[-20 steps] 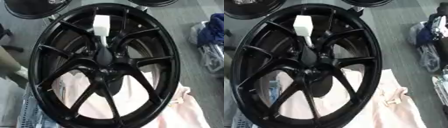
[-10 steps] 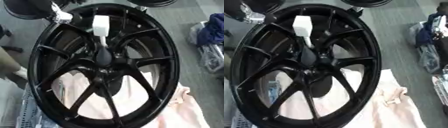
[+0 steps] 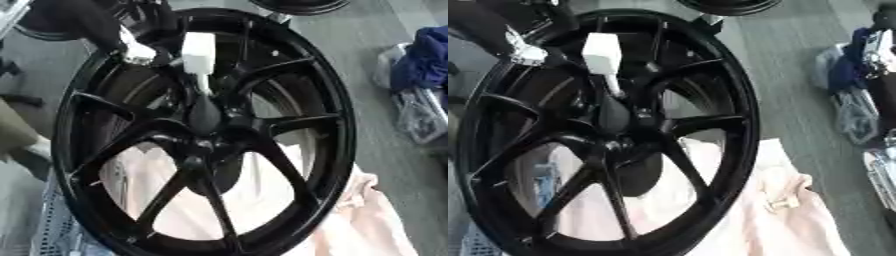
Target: Pull the pin out of the wheel hub.
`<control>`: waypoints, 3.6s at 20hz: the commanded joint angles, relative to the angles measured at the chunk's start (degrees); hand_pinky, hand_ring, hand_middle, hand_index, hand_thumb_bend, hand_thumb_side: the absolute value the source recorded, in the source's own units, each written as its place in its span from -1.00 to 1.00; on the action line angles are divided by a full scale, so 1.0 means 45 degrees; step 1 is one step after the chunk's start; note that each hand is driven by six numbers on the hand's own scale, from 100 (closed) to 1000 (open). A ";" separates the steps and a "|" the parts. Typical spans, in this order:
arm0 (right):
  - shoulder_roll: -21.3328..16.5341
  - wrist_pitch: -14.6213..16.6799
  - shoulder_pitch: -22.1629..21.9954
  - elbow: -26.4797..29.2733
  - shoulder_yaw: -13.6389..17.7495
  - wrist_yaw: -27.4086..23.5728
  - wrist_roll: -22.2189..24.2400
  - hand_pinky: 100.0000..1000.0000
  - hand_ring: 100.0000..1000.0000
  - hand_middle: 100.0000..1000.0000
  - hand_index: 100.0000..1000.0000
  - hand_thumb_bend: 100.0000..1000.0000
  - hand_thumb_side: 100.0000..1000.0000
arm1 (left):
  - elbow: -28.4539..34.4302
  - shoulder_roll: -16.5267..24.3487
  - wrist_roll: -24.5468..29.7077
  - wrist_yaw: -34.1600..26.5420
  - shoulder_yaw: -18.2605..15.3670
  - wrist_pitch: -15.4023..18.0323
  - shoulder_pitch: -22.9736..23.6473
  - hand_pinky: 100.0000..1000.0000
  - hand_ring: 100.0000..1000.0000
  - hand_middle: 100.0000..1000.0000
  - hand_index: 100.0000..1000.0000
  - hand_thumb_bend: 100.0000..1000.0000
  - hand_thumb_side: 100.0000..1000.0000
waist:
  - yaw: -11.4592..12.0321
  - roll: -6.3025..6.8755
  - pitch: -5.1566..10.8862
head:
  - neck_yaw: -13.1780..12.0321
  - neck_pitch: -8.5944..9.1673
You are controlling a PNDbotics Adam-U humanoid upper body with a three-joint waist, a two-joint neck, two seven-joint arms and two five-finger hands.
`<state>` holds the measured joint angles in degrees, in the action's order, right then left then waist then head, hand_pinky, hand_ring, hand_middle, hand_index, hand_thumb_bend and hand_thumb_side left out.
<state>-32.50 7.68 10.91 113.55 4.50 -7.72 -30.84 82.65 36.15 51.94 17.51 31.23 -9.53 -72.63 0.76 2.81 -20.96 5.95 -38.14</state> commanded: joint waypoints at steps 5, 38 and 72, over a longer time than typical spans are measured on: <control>-0.0251 0.0020 0.0146 0.0231 0.0018 -0.0120 0.0075 0.21 0.55 0.36 0.31 -1.00 -0.24 | 0.0161 -0.0020 0.0006 0.0432 -0.0290 0.0023 -0.0356 0.79 0.81 0.58 0.70 -0.34 -0.24 | -0.0035 -0.0004 0.0200 | -0.0088 0.0144; 0.0000 -0.0022 0.0400 0.0231 -0.0069 -0.0226 0.0072 0.20 0.54 0.35 0.30 -1.00 -0.19 | -0.0171 -0.0604 -0.0103 -0.0487 -0.0329 -0.0026 -0.0315 0.71 0.74 0.55 0.70 -0.40 -0.09 | -0.0454 -0.0042 -0.0173 | -0.0551 0.0452; 0.0041 -0.0001 0.0477 0.0231 -0.0016 -0.0331 0.0077 0.21 0.54 0.36 0.30 -1.00 -0.17 | -0.0652 -0.0999 -0.1716 -0.0901 -0.0199 -0.0544 -0.0045 0.11 -0.16 -0.37 0.07 -1.00 -0.62 | -0.0593 0.0031 -0.0089 | -0.0621 0.0551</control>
<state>-31.47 7.65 12.81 113.55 3.87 -8.84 -30.39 79.46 31.22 45.07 13.85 30.83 -11.71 -72.03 -1.80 3.10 -23.10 3.14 -36.16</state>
